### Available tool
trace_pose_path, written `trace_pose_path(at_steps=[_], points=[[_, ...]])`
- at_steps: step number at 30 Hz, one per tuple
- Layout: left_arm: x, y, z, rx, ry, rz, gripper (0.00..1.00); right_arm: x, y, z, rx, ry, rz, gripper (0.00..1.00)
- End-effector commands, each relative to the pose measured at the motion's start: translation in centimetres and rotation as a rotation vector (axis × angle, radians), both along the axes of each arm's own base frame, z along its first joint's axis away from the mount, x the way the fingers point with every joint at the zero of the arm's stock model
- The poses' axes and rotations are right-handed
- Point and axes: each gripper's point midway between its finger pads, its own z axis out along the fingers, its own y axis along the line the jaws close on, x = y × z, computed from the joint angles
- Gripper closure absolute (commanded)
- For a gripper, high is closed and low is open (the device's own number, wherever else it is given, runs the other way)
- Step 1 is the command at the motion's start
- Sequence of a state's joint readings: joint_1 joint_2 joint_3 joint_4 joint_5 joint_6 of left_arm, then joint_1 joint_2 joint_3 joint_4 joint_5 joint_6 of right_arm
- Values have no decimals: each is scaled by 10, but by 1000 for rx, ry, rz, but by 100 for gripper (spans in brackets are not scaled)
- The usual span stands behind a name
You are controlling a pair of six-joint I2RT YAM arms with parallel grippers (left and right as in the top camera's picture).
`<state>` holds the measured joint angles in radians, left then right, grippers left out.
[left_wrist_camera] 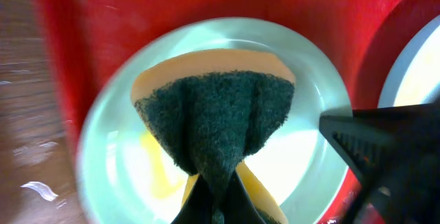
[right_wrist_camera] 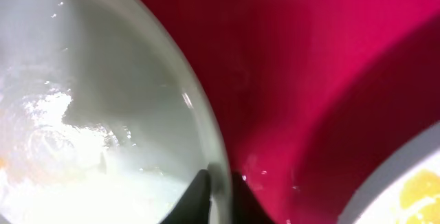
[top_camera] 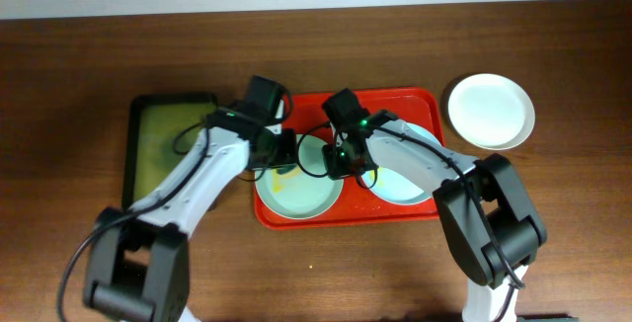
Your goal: Clean dirty plates on tray and stack at the side
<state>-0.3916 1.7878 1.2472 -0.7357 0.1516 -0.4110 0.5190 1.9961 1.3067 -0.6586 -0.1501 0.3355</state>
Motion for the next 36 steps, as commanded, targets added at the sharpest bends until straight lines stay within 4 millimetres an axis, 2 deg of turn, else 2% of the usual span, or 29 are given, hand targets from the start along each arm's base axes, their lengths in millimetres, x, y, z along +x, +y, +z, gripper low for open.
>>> trace_pose_path(at_steps=[1,4,11,13,15,19,22,25,28,31,33,35,36], points=[[-8,-13,-26,-6,71,-10,100,-5,7,-2,36,23,24,96],[-13,-14,-42,12,112,-17,100,-3,4,-2,39,24,14,96],[-18,-8,-65,58,162,-12,100,-1,1,-2,39,24,6,96],[-18,6,-73,139,162,3,100,-1,1,-2,38,24,7,96],[-20,35,-76,295,154,27,100,-1,1,-2,38,24,7,96],[-26,85,-65,569,144,46,100,-1,1,-2,38,23,6,96],[-23,96,-53,642,124,51,100,-1,1,-2,38,24,7,96],[-13,91,-39,615,95,61,100,-1,1,-2,38,24,7,96],[-5,73,-26,518,79,63,100,-1,1,-2,38,24,7,96],[-3,31,-18,283,98,32,100,-1,1,-2,39,23,7,96],[-5,0,-15,119,113,-53,100,-1,1,-2,40,21,7,96],[-8,-19,-14,16,125,-90,100,0,2,-2,40,20,7,96],[-9,-22,-15,-2,129,-95,100,-1,1,-2,40,21,7,96]])
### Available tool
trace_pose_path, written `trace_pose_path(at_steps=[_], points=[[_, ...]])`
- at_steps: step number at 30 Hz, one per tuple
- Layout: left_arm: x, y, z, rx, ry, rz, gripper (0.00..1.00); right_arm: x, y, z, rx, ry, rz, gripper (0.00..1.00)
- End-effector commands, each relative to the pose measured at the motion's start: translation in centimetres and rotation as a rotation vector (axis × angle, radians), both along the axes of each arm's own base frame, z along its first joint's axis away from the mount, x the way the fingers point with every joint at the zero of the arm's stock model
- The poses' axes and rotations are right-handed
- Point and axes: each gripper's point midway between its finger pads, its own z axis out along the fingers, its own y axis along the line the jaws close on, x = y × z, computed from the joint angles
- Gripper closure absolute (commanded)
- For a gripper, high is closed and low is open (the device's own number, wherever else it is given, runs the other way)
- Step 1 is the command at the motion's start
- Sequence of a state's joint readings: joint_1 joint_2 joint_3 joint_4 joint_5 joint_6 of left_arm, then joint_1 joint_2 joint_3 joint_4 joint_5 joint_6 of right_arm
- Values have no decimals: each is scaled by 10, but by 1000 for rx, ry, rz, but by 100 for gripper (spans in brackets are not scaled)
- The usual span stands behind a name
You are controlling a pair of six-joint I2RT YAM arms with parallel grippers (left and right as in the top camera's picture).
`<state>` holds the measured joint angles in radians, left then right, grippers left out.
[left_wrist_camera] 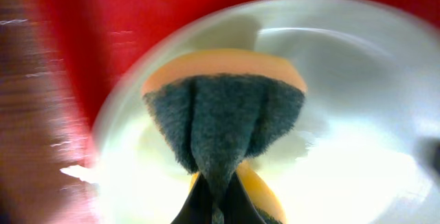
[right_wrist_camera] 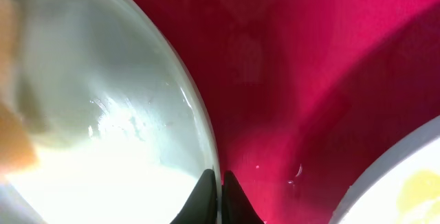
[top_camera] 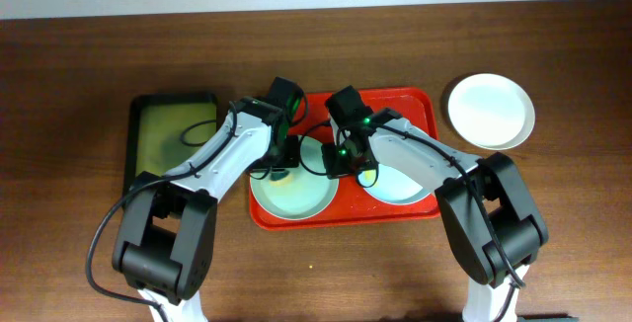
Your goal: Clean dirty plates on tray and stack at the side
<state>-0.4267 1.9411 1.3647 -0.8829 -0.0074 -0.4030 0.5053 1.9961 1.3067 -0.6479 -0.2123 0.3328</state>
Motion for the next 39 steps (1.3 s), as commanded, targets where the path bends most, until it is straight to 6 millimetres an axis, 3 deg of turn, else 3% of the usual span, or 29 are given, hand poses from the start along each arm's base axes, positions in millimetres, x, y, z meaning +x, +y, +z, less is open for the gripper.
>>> trace_pose_path(at_steps=[1,11,16,18,21,23,26,28,31,36,39], points=[[-8,-37,15,-218,38,-70,100,0,-4,-4,-18,1,4,96],[-14,-15,-27,-132,-3,-44,100,0,-4,-4,-18,1,4,96],[-19,41,-41,162,-42,-4,100,0,-4,-4,-18,1,4,96],[-21,65,-34,294,-55,40,100,0,-4,-4,-18,0,4,96],[-18,86,-17,409,-91,86,100,0,-4,-4,-18,0,4,96],[-12,84,-2,402,-119,93,100,0,-4,-4,-18,0,4,96],[-7,61,14,262,-139,94,100,0,-4,-4,-18,0,4,96],[-17,16,16,1,-72,63,100,1,-4,-4,-16,-4,4,96],[-30,-23,17,-218,14,24,100,2,-3,-4,-13,-9,4,96],[-40,-23,4,-230,54,22,100,1,-3,-4,-14,-6,4,96],[-46,-10,-13,-165,56,34,100,1,-3,-4,-14,-7,4,96]])
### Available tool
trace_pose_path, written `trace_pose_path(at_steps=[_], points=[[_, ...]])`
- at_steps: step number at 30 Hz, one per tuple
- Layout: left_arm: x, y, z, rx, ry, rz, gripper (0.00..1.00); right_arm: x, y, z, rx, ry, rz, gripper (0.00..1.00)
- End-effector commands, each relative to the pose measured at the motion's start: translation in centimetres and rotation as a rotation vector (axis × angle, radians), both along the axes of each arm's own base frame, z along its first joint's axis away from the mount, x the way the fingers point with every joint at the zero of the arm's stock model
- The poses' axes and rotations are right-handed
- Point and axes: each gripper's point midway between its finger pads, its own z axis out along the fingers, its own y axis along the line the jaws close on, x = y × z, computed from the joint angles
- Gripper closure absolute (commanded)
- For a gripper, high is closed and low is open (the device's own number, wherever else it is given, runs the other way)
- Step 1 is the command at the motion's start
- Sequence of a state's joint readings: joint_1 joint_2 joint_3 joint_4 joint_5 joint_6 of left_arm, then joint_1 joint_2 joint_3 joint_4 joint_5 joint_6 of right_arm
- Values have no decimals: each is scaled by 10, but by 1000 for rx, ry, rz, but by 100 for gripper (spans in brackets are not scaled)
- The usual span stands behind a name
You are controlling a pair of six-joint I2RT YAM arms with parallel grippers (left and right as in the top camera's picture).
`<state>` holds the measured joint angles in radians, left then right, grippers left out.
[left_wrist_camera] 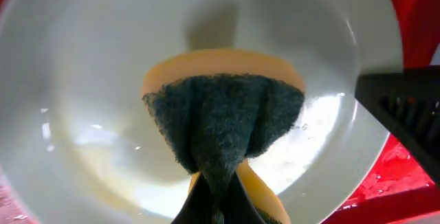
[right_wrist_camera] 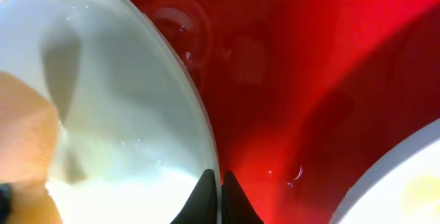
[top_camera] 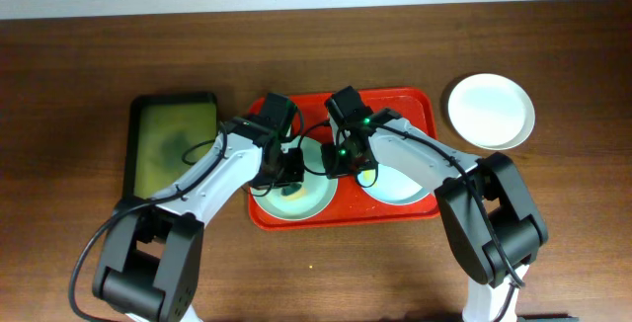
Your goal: Clean dirty plates on tray and stack at the side
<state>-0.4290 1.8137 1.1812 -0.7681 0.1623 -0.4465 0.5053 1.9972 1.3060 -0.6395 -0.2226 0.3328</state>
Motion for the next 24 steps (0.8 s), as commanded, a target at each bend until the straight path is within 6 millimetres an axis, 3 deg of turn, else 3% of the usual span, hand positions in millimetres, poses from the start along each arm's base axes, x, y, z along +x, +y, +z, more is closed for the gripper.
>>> trace_pose_path(at_steps=[1,5,8,13,18,21,24], points=[[-13,19,-21,71,23,22,100,1,-5,-4,-26,-6,2,96],[-9,72,-31,355,-51,57,100,1,-5,-4,-26,-5,2,96],[-7,93,-23,478,-81,66,100,1,-6,-4,-27,-7,5,96],[6,91,3,472,-134,92,100,1,-5,-4,-26,-8,5,96],[25,83,59,390,-283,150,100,5,-3,0,-20,-18,5,96],[26,84,89,344,-357,178,100,12,1,13,-17,-39,34,96],[17,93,114,273,-378,215,100,24,-4,39,-74,-67,34,96]])
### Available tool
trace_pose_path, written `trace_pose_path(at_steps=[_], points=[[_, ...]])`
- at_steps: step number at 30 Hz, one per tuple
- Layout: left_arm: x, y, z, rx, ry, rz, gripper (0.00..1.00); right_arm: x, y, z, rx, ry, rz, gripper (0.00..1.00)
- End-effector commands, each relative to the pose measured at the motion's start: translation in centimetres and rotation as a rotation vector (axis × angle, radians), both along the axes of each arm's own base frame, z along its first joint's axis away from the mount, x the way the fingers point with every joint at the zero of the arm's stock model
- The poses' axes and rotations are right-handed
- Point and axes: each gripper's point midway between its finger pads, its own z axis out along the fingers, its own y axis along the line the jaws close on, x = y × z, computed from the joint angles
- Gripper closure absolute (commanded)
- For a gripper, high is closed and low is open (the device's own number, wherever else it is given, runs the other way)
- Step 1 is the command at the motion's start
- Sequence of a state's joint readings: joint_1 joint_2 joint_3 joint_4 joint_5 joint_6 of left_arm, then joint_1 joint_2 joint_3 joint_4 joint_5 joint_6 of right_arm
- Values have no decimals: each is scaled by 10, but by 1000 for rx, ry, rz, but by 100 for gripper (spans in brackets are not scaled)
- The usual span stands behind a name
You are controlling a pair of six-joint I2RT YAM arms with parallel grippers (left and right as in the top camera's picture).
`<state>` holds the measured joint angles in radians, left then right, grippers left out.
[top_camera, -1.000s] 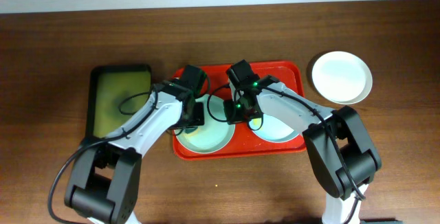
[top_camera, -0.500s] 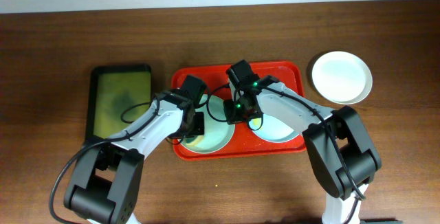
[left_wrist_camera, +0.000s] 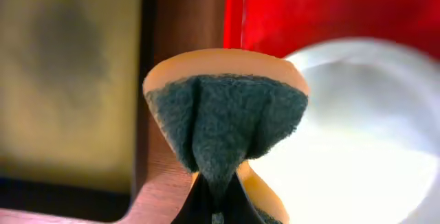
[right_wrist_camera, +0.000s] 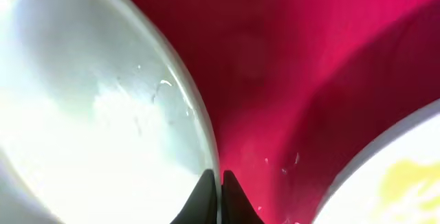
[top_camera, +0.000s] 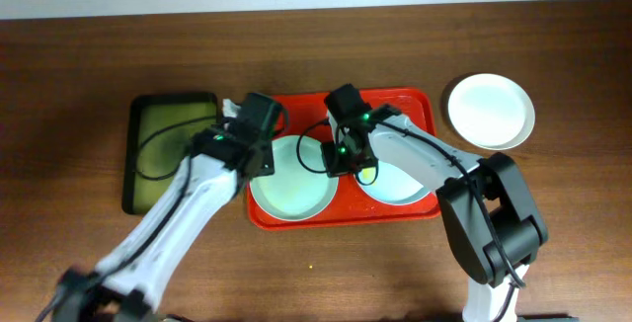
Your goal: Clean dirty plates on tray and stack at the side
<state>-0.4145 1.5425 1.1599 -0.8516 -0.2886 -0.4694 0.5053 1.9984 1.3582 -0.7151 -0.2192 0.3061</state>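
A pale plate [top_camera: 293,186] lies in the left half of the red tray [top_camera: 395,100]; its inside looks white and wet. My right gripper [top_camera: 342,160] is shut on this plate's right rim [right_wrist_camera: 206,135]. My left gripper [left_wrist_camera: 218,198] is shut on a sponge [left_wrist_camera: 227,110], green scouring side over orange foam. It hangs over the plate's left rim and the tray's left edge. A second plate [top_camera: 403,186] on the tray's right carries a yellow smear [right_wrist_camera: 402,176].
A dark basin [top_camera: 163,149] with yellowish water [left_wrist_camera: 62,80] stands left of the tray on the wooden table [top_camera: 89,55]. A clean white plate [top_camera: 491,111] rests on the table to the tray's right. Both arms cross over the tray's middle.
My left gripper has moved left with the sponge, from the middle of the left plate to its left rim by the basin. The right gripper still pinches the rim.
The sponge first hung over the left plate, which bore a yellow smear, with my right gripper holding its rim. Then the sponge was at the plate's left part, then in its middle with the smear faded. Now the plate looks white and the sponge is off to the left.
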Motion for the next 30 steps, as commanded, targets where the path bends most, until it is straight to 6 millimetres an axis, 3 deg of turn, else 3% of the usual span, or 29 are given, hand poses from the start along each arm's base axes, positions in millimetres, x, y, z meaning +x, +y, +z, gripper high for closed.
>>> trace_pose_path(at_steps=[1,7,11,15,21,25,30], points=[[-5,16,36,-74,-64,57,100,28,-7,38,-86,-93,5,96],[-15,61,53,-92,-80,183,100,56,-31,111,-325,-254,1,96],[-25,101,51,-81,-46,310,100,69,-40,168,-510,-426,4,96],[-31,126,48,-74,-27,391,100,74,-41,225,-728,-641,-1,96],[-32,130,48,-74,-27,404,100,57,-26,287,-1148,-865,188,96],[-32,130,48,-75,-27,404,100,42,-14,325,-1345,-987,182,96],[-32,127,48,-91,-24,398,100,34,-8,336,-1442,-997,239,96]])
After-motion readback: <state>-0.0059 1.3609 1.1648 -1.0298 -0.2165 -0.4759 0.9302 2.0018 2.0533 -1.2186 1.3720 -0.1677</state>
